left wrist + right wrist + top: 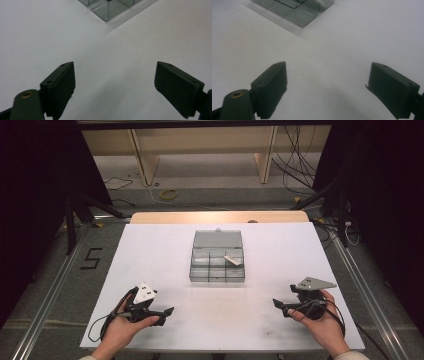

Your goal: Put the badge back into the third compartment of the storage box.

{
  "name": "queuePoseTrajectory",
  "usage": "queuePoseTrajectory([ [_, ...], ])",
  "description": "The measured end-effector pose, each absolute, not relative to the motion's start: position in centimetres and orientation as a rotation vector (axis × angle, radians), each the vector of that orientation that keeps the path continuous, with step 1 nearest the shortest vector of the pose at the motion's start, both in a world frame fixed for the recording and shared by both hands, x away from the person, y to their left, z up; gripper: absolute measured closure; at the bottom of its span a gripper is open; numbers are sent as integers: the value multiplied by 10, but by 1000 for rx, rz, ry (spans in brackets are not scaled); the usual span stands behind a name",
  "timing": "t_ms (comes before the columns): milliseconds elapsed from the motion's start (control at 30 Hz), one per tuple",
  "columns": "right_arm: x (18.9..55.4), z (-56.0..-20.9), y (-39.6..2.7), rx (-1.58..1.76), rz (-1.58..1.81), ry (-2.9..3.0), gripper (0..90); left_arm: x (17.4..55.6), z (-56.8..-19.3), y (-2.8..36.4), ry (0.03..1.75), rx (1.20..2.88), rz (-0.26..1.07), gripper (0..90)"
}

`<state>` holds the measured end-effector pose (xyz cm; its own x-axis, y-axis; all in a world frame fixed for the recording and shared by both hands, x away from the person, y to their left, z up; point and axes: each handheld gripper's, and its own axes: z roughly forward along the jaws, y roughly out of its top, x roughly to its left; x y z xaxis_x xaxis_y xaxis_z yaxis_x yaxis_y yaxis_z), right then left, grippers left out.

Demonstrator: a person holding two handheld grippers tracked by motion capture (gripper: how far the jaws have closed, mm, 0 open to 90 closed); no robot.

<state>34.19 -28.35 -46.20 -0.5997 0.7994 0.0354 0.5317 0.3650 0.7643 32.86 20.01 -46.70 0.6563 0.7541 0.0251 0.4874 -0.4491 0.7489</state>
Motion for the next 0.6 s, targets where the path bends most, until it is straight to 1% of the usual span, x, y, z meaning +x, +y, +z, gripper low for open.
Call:
queuePoseTrajectory([
  [600, 337, -466, -289, 1176, 1090, 2276, 165, 328, -468, 199, 957, 2137, 462, 165],
])
